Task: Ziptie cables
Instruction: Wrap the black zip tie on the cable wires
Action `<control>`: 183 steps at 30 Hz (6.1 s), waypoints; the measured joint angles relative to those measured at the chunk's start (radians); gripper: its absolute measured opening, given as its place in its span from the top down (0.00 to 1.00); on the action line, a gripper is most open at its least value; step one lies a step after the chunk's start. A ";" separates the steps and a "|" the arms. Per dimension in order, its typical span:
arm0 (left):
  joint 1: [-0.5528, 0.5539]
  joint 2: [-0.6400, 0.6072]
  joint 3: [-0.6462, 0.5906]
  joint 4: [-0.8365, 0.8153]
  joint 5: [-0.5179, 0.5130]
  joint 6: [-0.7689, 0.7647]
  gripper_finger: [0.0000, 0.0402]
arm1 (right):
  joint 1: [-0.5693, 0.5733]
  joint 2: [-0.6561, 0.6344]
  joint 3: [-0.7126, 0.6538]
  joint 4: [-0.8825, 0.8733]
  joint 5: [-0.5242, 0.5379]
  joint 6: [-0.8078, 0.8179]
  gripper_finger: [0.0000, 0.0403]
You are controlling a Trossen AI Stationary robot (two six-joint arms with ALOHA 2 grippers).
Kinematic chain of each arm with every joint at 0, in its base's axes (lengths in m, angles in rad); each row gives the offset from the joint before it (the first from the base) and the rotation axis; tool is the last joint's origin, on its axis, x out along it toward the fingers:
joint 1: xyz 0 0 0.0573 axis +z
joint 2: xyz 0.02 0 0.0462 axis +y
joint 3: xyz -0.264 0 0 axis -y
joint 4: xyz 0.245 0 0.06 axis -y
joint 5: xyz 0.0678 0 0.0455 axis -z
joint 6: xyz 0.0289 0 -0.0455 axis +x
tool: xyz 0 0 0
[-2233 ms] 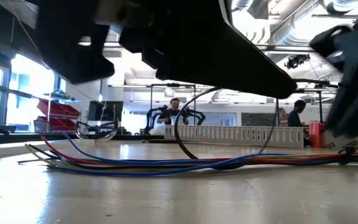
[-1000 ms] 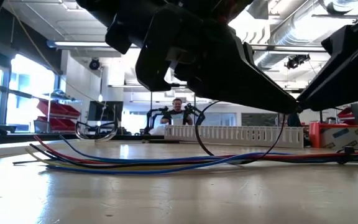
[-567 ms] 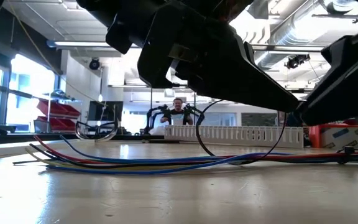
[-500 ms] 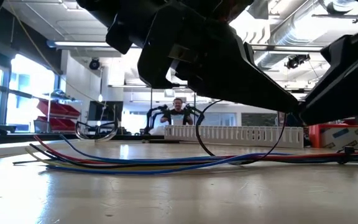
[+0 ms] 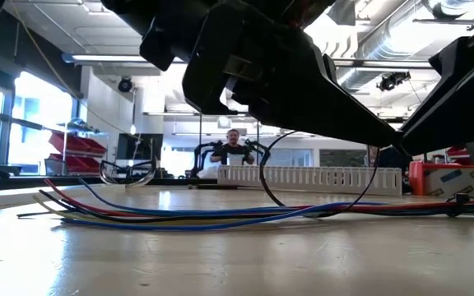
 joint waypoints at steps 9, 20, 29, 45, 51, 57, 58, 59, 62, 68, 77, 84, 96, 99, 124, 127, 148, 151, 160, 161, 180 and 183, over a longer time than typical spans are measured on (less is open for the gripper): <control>0.000 0.000 0.000 -0.001 0.000 -0.002 1.00 | 0.000 0.000 0.000 0.005 0.000 0.031 0.81; -0.001 0.000 0.000 -0.001 0.002 -0.002 1.00 | 0.000 0.000 0.000 0.004 0.003 0.086 0.92; -0.003 0.000 0.000 -0.002 -0.018 -0.002 1.00 | 0.003 0.000 0.000 -0.019 -0.002 0.180 1.00; 0.000 -0.008 -0.001 -0.049 -0.051 0.007 1.00 | 0.177 0.043 -0.030 -0.077 -0.109 0.676 1.00; 0.000 -0.008 -0.001 -0.044 -0.050 0.010 1.00 | 0.183 0.043 -0.030 -0.066 -0.020 0.677 1.00; 0.000 -0.008 -0.001 -0.038 -0.050 0.009 1.00 | 0.120 0.042 0.013 -0.047 0.045 0.322 0.93; -0.002 -0.008 -0.001 -0.038 -0.050 0.009 1.00 | 0.112 0.042 0.027 -0.046 0.044 0.254 0.90; -0.003 -0.008 -0.001 -0.038 -0.050 0.009 1.00 | 0.103 0.042 0.039 -0.045 0.040 0.192 0.86; -0.003 -0.008 -0.001 -0.038 -0.049 0.009 1.00 | 0.078 0.042 0.070 -0.058 0.037 0.068 0.75; -0.003 -0.008 -0.001 -0.038 -0.049 0.010 1.00 | 0.023 0.062 0.079 -0.161 0.029 0.093 0.68; -0.003 -0.008 -0.001 -0.042 -0.046 0.010 1.00 | 0.008 0.080 0.079 -0.143 0.065 0.082 0.79; -0.003 -0.008 -0.001 -0.040 -0.047 0.010 1.00 | 0.003 0.080 0.079 -0.142 0.083 0.082 0.88; -0.003 -0.008 -0.001 -0.047 -0.049 0.013 1.00 | 0.010 0.080 0.079 -0.138 0.065 0.137 1.00; -0.004 -0.008 -0.001 -0.057 -0.055 0.024 1.00 | 0.036 0.080 0.078 -0.154 0.029 0.214 1.00; 0.000 -0.010 -0.001 -0.108 -0.080 0.037 1.00 | 0.397 0.083 0.265 -0.820 -0.656 1.003 1.00; 0.000 -0.010 -0.001 -0.103 -0.079 0.044 1.00 | 0.386 0.083 0.304 -0.856 -0.688 0.985 1.00; -0.001 -0.009 -0.001 -0.092 -0.071 0.045 1.00 | -0.013 0.087 0.206 -0.391 -0.040 0.113 0.59; -0.002 -0.009 -0.001 -0.092 -0.071 0.048 1.00 | -0.038 0.087 0.180 -0.315 -0.086 0.043 0.61; -0.002 -0.009 -0.001 -0.092 -0.070 0.052 1.00 | -0.045 0.087 0.172 -0.308 -0.058 0.048 0.73; -0.002 -0.009 -0.001 -0.092 -0.070 0.052 1.00 | -0.045 0.087 0.172 -0.308 -0.058 0.049 0.75; -0.003 -0.008 -0.001 -0.090 -0.071 0.051 1.00 | -0.050 0.087 0.167 -0.301 -0.102 0.056 0.91; -0.003 -0.008 -0.001 -0.091 -0.070 0.051 1.00 | -0.050 0.087 0.167 -0.301 -0.106 0.059 0.98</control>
